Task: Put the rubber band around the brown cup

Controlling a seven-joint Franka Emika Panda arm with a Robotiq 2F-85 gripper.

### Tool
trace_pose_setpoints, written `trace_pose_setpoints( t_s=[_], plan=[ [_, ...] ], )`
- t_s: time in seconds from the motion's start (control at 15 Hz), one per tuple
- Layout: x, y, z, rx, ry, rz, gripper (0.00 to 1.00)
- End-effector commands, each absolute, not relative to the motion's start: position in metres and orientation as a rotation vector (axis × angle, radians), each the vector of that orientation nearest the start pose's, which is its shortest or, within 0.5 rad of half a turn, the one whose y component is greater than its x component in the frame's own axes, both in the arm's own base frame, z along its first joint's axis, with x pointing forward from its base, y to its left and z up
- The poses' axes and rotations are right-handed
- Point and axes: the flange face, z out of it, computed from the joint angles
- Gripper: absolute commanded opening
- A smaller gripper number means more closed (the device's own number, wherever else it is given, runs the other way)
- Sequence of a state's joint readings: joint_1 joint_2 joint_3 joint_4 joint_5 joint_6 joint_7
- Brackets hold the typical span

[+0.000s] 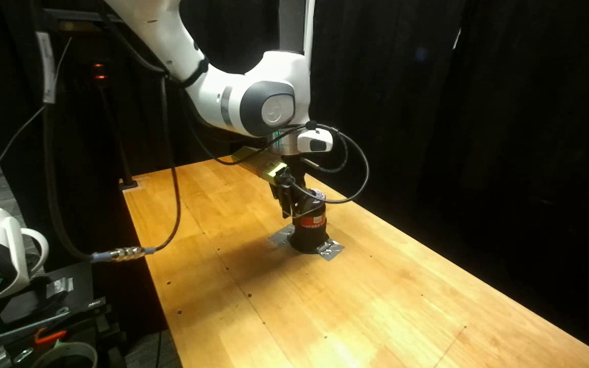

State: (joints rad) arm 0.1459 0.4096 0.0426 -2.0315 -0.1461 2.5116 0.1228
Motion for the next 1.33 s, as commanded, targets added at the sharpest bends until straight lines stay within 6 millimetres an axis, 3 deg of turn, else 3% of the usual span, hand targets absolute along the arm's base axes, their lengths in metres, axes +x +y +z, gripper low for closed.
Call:
trace_pose_setpoints(
  t_s=[0.0, 0.33, 0.8, 1.07, 1.27],
  plan=[
    [0.539, 0.111, 0.255, -3.186, -0.275, -0.309, 0.11],
    [0.477, 0.097, 0.256, -3.084, -0.193, -0.677, 0.11],
    [0.496, 0.034, 0.304, -2.976, -0.07, -1.032, 0.08],
    [0.499, 0.028, 0.304, -2.946, -0.053, -1.131, 0.09],
    [0.477, 0.038, 0.285, -2.949, -0.028, -1.181, 0.09]
  ],
)
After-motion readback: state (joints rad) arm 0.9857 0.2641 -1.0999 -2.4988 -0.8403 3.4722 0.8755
